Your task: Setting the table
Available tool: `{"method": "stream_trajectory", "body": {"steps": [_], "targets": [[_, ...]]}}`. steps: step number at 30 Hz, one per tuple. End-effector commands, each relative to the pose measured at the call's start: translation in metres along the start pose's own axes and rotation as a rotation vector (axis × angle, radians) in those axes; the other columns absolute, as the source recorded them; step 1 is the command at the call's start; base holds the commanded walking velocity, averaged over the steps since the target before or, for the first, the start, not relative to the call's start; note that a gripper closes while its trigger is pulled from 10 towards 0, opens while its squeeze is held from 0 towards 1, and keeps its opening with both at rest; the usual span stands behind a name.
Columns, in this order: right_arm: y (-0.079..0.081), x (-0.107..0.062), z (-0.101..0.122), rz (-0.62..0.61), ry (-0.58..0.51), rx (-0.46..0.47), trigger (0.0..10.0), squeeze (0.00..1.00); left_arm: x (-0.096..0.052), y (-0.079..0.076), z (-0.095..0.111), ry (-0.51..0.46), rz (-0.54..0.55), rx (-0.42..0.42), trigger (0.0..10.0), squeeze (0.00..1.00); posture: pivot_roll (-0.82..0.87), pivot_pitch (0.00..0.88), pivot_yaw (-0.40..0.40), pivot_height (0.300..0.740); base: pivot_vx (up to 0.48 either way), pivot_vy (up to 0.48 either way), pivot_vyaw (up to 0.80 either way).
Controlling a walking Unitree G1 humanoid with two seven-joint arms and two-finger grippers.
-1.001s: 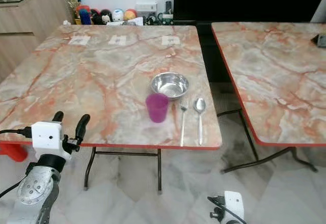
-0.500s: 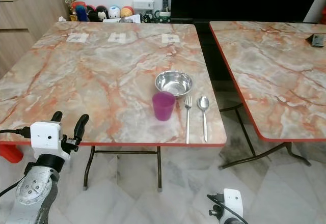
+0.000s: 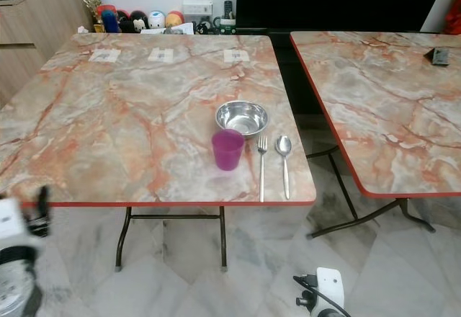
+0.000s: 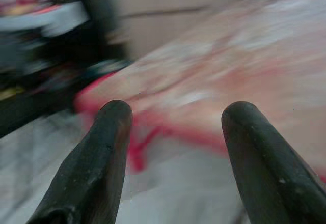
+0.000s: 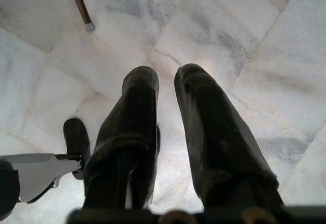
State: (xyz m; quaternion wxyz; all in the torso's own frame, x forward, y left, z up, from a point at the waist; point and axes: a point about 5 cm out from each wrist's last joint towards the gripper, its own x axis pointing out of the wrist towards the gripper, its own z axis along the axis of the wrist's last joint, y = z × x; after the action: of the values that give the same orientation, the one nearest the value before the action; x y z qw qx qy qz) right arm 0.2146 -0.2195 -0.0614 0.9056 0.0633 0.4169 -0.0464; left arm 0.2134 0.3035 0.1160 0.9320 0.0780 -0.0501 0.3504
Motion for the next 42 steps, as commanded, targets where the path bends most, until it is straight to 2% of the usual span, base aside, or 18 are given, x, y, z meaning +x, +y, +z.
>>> {"method": "stream_trajectory", "body": {"steps": [1,2,4,5,6,7,8,11,14,18,21,22,30,34,41,42], "targets": [[-0.003,-0.001,-0.004,-0.009,0.009,0.003,10.0,0.0,-0.004,0.017,-0.015,0.049,0.077,0.053,10.0,0.0,0.11,0.094,-0.01,0.74,0.0,0.0,0.0],[-0.003,-0.001,-0.004,-0.01,0.009,0.004,10.0,0.0,-0.008,0.025,-0.023,0.073,0.098,0.103,10.0,0.0,0.11,0.094,-0.01,0.74,0.0,0.0,0.0],[-0.003,-0.001,-0.004,-0.011,0.009,0.004,10.0,0.0,-0.015,0.03,-0.042,0.142,0.067,0.165,10.0,0.0,0.11,0.094,-0.01,0.74,0.0,0.0,0.0],[-0.003,-0.001,-0.004,-0.011,0.009,0.004,10.0,0.0,-0.018,0.031,-0.05,0.175,0.059,0.177,10.0,0.0,0.11,0.094,-0.01,0.74,0.0,0.0,0.0],[-0.003,-0.001,-0.004,-0.011,0.009,0.003,10.0,0.0,-0.024,0.031,-0.07,0.293,0.017,0.175,10.0,0.0,0.12,0.093,-0.012,0.74,0.0,0.0,0.0],[-0.003,-0.001,-0.004,-0.011,0.009,0.003,10.0,0.0,-0.024,0.031,-0.07,0.293,0.017,0.175,10.0,0.0,0.12,0.093,-0.012,0.74,0.0,0.0,0.0],[-0.003,-0.001,-0.004,-0.011,0.009,0.002,10.0,0.0,-0.036,0.027,-0.097,0.456,-0.073,0.154,10.0,0.0,0.12,0.094,-0.012,0.74,0.0,0.0,0.0],[-0.002,-0.001,-0.004,-0.011,0.009,0.003,10.0,0.0,-0.054,0.014,-0.122,0.581,-0.254,0.191,10.0,0.0,0.11,0.094,-0.014,0.74,0.0,0.0,0.0],[-0.002,-0.001,-0.004,-0.013,0.008,0.004,10.0,0.0,-0.066,0.001,-0.135,0.651,-0.37,0.195,10.0,0.0,0.12,0.093,-0.015,0.74,0.0,0.0,0.0],[-0.002,-0.001,-0.003,-0.015,0.006,0.005,10.0,0.0,-0.079,-0.017,-0.15,0.706,-0.525,0.27,10.0,0.0,0.11,0.094,-0.016,0.74,0.0,0.0,0.0],[-0.002,-0.001,-0.003,-0.015,0.005,0.006,10.0,0.0,-0.085,-0.022,-0.157,0.738,-0.58,0.306,10.0,0.0,0.1,0.094,-0.015,0.74,0.0,0.0,0.0],[-0.002,-0.001,-0.003,-0.019,0.0,0.011,10.0,0.0,-0.091,-0.028,-0.165,0.797,-0.624,0.329,10.0,0.0,0.09,0.093,-0.014,0.74,0.0,0.0,0.0],[-0.001,-0.001,0.0,-0.009,-0.055,0.028,10.0,0.0,-0.098,-0.04,-0.17,0.853,-0.667,0.296,10.0,0.0,0.07,0.1,-0.011,0.74,0.0,0.0,0.0],[0.0,-0.002,0.005,-0.008,-0.14,0.054,10.0,0.0,-0.106,-0.044,-0.174,0.87,-0.674,0.294,10.0,0.0,0.07,0.103,-0.013,0.74,0.0,0.0,0.0],[0.001,-0.004,0.009,0.03,-0.194,0.073,10.0,0.0,-0.118,-0.039,-0.18,0.922,-0.643,0.274,10.0,0.0,0.05,0.109,-0.018,0.74,0.0,0.0,0.0],[0.001,-0.004,0.009,0.029,-0.196,0.073,10.0,0.0,-0.119,-0.038,-0.18,0.927,-0.641,0.264,10.0,0.53,0.05,0.109,-0.018,0.74,0.0,0.0,0.0]]}}
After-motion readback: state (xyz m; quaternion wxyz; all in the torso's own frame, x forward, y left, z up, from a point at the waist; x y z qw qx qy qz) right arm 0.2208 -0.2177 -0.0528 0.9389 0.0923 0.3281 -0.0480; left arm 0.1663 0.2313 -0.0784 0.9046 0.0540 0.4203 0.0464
